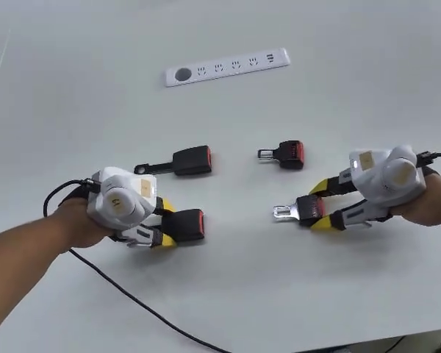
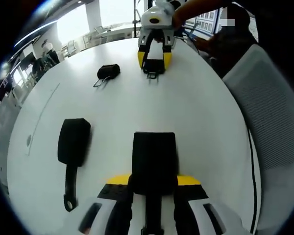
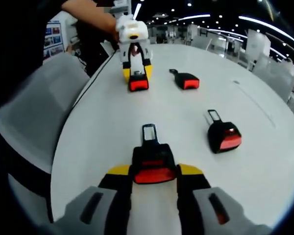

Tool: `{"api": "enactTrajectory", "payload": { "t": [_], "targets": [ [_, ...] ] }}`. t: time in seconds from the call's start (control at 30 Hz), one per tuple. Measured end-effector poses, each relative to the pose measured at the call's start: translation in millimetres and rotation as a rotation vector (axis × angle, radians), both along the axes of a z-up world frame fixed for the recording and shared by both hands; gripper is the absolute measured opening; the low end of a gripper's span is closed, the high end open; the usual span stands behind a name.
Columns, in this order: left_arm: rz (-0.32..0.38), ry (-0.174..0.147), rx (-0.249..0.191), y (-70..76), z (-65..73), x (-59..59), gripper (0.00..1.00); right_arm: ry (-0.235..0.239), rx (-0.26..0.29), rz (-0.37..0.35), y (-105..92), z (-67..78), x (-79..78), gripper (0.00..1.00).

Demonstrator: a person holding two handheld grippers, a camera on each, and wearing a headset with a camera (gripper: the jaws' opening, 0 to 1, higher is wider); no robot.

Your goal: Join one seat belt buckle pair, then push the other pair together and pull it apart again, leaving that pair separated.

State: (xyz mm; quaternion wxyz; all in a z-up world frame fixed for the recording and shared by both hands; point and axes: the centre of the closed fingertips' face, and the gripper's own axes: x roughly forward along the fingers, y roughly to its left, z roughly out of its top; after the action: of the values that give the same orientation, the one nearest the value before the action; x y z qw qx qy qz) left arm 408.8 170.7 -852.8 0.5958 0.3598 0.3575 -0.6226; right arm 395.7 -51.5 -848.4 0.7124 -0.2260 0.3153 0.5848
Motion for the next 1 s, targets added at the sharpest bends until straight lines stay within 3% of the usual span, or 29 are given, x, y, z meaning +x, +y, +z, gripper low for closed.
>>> {"api": "enactTrajectory", "payload": {
  "t": [0.1,0.23,0.53,0.8,1.0],
  "targets": [
    [0.014,0.002,0.001,3.6,-1.5,2.9,0.33,0.042,0.059,-0.024,9.2,2.2,-3.6,0.34],
    [0.028,0.007,-0.001,3.7,-2.1,3.5,0.33,0.016,0.068,-0.016,21.6,1.3,-4.5,0.34],
    [0.012,0.002,0.015,3.7,-3.5,3.1,0.33,0.015,0.127,-0.046,48.9,2.2,1.4,0.34],
    [0.015,0.005,0.022,3.2,-4.1,2.7,0.33,0.010,0.121,-0.025,73.9,2.2,6.6,0.34],
    [0.017,0.002,0.026,3.0,-4.6,2.6,0.33,0.008,0.133,0.006,103.4,3.3,9.8,0.34]
  ]
}}
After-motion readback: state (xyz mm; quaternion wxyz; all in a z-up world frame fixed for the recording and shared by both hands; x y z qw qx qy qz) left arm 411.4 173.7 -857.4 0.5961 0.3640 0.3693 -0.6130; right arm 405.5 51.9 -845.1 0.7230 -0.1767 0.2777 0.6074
